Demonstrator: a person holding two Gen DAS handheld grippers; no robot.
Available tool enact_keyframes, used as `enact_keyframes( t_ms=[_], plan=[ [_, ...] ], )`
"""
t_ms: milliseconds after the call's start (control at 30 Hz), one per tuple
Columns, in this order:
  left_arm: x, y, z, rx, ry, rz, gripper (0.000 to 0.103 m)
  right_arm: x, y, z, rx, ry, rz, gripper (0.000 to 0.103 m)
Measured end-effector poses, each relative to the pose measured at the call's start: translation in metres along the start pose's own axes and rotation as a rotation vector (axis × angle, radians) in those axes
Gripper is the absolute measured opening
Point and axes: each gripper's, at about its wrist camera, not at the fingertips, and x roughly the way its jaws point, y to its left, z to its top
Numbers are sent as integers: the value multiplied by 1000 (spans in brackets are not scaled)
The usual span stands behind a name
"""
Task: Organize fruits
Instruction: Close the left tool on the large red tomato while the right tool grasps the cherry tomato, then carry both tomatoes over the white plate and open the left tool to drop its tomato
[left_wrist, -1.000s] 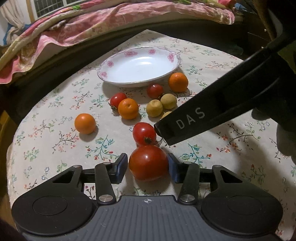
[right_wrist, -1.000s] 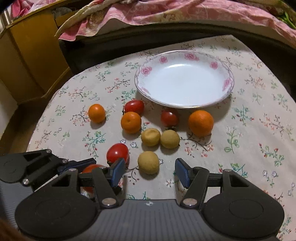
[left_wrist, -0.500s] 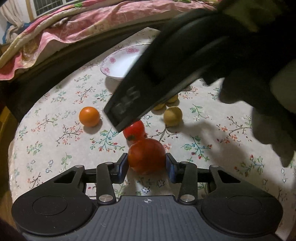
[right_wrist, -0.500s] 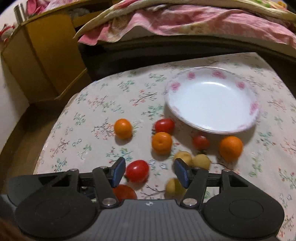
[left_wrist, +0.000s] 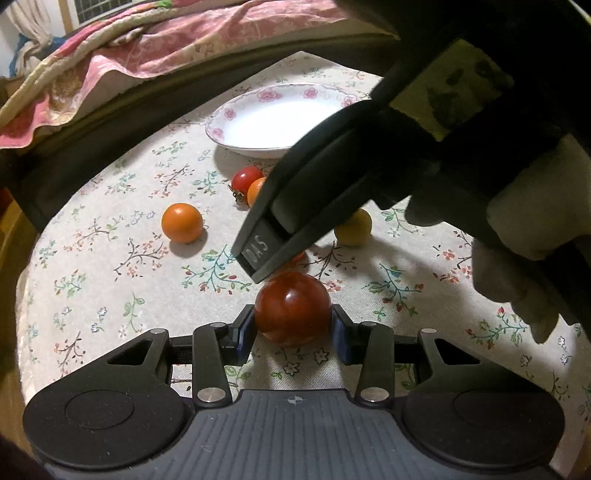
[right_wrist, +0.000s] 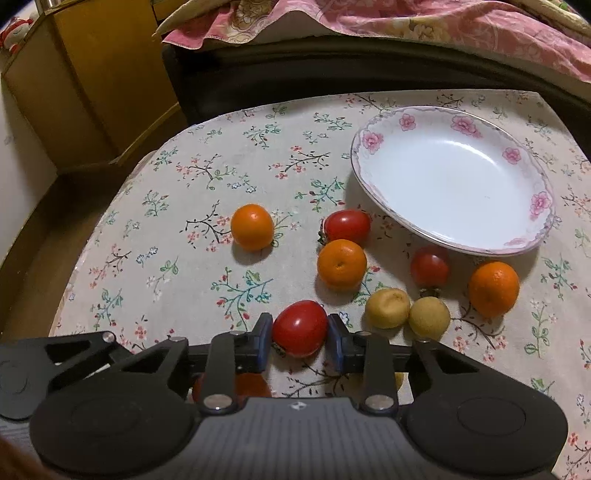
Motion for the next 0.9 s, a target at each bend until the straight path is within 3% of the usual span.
enact_keyframes(
  t_ms=[200, 467, 733, 900],
  plan=[
    [3, 1, 7, -16, 20, 0, 49, -12, -10, 1, 41, -15, -5, 34],
    [-1, 16, 24, -99, 21, 3, 49, -53, -33, 6, 85, -98, -59, 34],
    [-11, 29, 64, -164, -37, -15, 49, -78, -54, 31, 77, -140, -119, 34],
    [6, 35, 101, -180, -71, -24, 49, -67, -77, 46, 104, -139, -157, 34]
  ],
)
